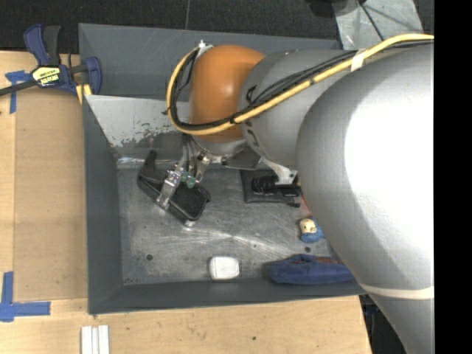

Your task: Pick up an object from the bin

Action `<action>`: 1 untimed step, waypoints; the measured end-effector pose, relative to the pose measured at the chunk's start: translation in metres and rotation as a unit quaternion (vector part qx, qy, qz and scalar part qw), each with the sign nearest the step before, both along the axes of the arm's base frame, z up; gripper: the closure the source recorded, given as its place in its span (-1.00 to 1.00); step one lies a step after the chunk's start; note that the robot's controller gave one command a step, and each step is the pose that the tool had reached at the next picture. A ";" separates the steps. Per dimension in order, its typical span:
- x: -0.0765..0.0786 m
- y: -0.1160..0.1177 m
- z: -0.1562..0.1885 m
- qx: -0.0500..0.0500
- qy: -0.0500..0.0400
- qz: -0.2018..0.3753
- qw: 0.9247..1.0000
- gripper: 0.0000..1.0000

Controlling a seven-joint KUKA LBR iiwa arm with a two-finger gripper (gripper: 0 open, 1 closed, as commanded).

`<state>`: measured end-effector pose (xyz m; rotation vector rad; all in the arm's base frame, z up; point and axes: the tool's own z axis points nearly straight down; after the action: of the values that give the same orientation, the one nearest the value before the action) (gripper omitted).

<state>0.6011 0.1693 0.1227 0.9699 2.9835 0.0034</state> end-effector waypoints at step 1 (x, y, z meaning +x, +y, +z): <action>0.000 0.007 -0.034 0.004 -0.001 -0.088 0.996 -1.00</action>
Offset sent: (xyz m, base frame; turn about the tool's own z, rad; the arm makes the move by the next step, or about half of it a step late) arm -0.0022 0.0043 -0.0527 0.1926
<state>0.6012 0.1766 0.0885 1.2300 2.8858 0.0147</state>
